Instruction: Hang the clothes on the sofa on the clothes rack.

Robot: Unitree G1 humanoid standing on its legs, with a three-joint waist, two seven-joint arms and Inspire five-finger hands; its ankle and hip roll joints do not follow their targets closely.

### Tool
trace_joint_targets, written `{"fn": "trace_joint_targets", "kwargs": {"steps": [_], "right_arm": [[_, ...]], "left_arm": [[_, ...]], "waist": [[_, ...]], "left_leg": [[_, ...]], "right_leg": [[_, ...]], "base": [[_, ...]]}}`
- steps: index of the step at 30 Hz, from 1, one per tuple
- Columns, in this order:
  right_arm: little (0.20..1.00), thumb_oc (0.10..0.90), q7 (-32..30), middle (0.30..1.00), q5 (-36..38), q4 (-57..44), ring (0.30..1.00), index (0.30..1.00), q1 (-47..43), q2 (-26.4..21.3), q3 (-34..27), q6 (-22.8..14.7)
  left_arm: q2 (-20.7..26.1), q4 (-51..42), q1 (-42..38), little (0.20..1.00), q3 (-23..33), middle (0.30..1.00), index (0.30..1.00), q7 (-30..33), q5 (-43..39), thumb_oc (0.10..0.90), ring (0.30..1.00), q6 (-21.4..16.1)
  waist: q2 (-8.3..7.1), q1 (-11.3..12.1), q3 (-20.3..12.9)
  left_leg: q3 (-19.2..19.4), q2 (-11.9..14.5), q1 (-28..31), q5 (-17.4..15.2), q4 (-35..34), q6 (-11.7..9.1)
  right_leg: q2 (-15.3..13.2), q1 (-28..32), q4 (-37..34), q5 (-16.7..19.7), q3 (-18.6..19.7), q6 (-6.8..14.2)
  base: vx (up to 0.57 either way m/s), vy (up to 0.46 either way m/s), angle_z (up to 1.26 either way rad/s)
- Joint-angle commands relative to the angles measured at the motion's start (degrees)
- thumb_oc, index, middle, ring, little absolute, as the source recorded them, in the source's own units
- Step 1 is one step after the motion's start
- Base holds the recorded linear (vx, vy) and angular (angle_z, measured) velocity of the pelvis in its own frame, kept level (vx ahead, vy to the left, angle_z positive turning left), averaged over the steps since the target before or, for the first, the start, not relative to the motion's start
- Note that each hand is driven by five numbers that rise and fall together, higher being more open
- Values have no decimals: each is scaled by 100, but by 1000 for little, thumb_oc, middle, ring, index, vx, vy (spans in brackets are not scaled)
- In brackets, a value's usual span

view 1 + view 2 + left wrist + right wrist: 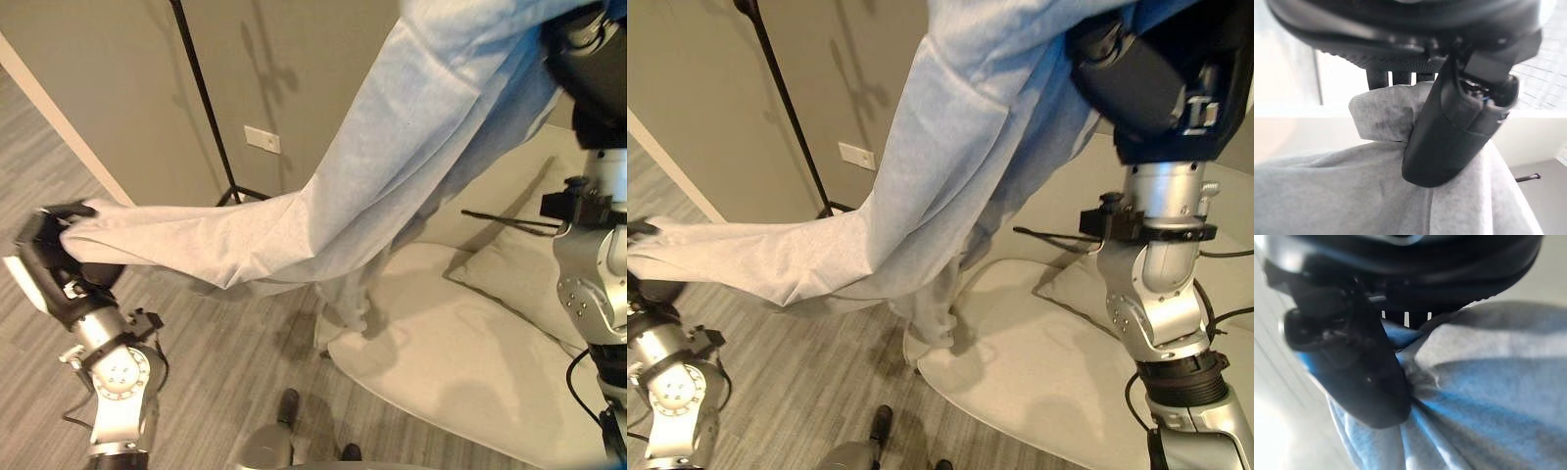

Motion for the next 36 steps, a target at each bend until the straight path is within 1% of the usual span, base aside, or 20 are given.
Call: {"fn": "trace_joint_targets", "kwargs": {"steps": [1,4,5,6,7,8,11,12,14,15,17,18,20,22,23,24,26,28,32,36], "right_arm": [[300,400,-248,300,-695,-325,300,300,-239,-153,-418,-266],[300,400,-414,300,-1019,-381,300,300,-71,-74,-549,-273],[300,400,-496,300,-1313,-479,300,300,140,151,-638,-200],[300,400,-505,300,-1333,-509,300,300,189,160,-660,-193],[300,400,-510,300,-1545,-610,300,300,506,342,-842,-102],[300,400,-516,300,-1561,-643,300,300,536,359,-861,-84],[300,400,-690,300,-1965,-709,300,300,889,603,-1116,-14],[300,400,-846,300,-2326,-702,300,300,962,873,-1172,76],[300,400,-1053,300,-2710,-759,300,300,801,1175,-1070,156],[300,400,-1190,300,-2914,-712,300,300,727,1241,-1043,189],[300,400,-1456,300,-3537,-589,300,300,782,1197,-1192,431],[300,400,-1562,300,-3860,-441,300,300,852,1131,-1361,533],[300,400,-1671,300,-3980,-272,300,300,799,1045,-1382,585],[300,400,-1783,300,-4188,360,300,300,685,723,-1302,812],[300,400,-1800,300,-4193,397,300,300,650,708,-1291,801],[300,400,-1880,300,-4251,822,300,300,553,473,-1255,876],[300,400,-1925,300,-4248,1032,300,300,471,368,-1219,915],[300,400,-2073,300,-4541,1726,300,300,147,-162,-985,1130],[300,400,-2205,300,-4702,2294,300,300,-270,-604,-674,1306],[300,400,-2136,300,-4959,2641,300,300,-667,-855,-346,1444]], "left_arm": [[237,-445,-458,300,95,300,300,425,707,400,300,-670],[263,-335,-590,300,-46,300,300,625,877,400,300,-689],[204,-374,-554,300,-102,300,300,602,975,400,300,-656],[202,-389,-539,300,-119,300,300,598,979,400,300,-645],[259,-306,-643,300,-292,300,300,602,1225,400,300,-599],[267,-295,-651,300,-312,300,300,623,1247,400,300,-604],[429,-255,-768,300,-451,300,300,666,1459,400,300,-536],[608,-333,-900,300,-348,300,300,756,1529,400,300,-510],[801,-436,-999,300,-136,300,300,1083,1713,400,300,-488],[857,-476,-1023,300,-35,300,300,1249,1844,400,300,-475],[950,-528,-1052,300,193,300,300,1436,2060,400,300,-419],[993,-489,-1109,300,331,300,300,1488,2143,400,300,-365],[1038,-397,-1188,300,369,300,300,1541,2119,400,300,-323],[1263,209,-1571,300,303,300,300,1541,1999,400,300,-121],[1272,244,-1607,300,294,300,300,1546,1991,400,300,-132],[1369,587,-1789,300,239,300,300,1512,1910,400,300,-33],[1393,753,-1896,300,177,300,300,1479,1847,400,300,-7],[1582,1320,-2322,300,-117,300,300,1314,1724,400,300,127],[1792,1790,-2775,300,-527,300,300,1212,1714,400,300,259],[2020,2278,-3083,300,-713,300,300,1114,1745,400,300,461]], "waist": [[275,-103,-741],[312,-62,-740],[409,-87,-820],[398,-76,-831],[462,-151,-901],[436,-144,-901],[311,-168,-924],[285,-167,-896],[203,-109,-871],[230,-68,-862],[289,-120,-880],[325,-128,-938],[337,-114,-949],[302,-156,-971],[312,-148,-955],[302,-214,-952],[298,-259,-953],[315,-412,-939],[338,-607,-950],[267,-667,-1089]], "left_leg": [[-40,1017,486,1064,-1131,-375],[-243,1166,366,1102,-1112,-513],[-318,1098,427,883,-1060,-553],[-318,1085,431,864,-1048,-549],[-194,886,413,455,-798,-611],[-193,856,398,418,-749,-599],[-160,419,246,95,-404,-425],[-91,167,279,-59,-427,-249],[117,-122,395,-93,-544,-9],[210,-206,454,-87,-595,96],[238,-443,719,-77,-848,271],[256,-590,922,-117,-973,376],[303,-657,1015,-102,-1016,412],[331,-825,1310,-182,-1072,433],[340,-817,1297,-156,-1072,433],[266,-910,1486,-238,-1094,447],[215,-962,1542,-219,-1115,461],[34,-1047,1742,-389,-1139,515],[-182,-1062,2035,-577,-1141,551],[-162,-946,2249,-865,-977,494]], "right_leg": [[-356,-438,308,248,163,589],[-533,-379,320,222,252,720],[-702,-292,323,253,319,814],[-713,-274,309,256,312,824],[-1057,-185,322,429,268,915],[-1086,-174,315,432,267,931],[-1534,-192,411,997,215,1047],[-1787,-347,654,1577,149,1044],[-2091,-561,847,2000,-85,1054],[-2102,-597,941,1861,-292,992],[-1639,-728,1287,1325,-189,757],[-1118,-769,1491,668,-79,602],[-880,-805,1604,458,-122,493],[-177,-919,1659,44,-103,345],[-169,-932,1652,73,-104,331],[245,-1057,1576,0,189,330],[396,-1153,1473,89,312,325],[679,-1352,1003,391,643,370],[775,-1662,786,780,806,484],[792,-1338,693,687,808,359]], "base": [[88,341,-3],[164,490,-8],[197,512,-15],[247,680,-4],[125,381,12],[193,594,42],[105,418,30],[93,453,35],[87,554,29],[96,540,-8],[190,558,-32],[239,499,-1],[160,272,21],[157,187,-8],[173,146,-8],[102,86,-2],[163,100,4],[279,77,26],[258,-2,17],[286,-72,32]]}}
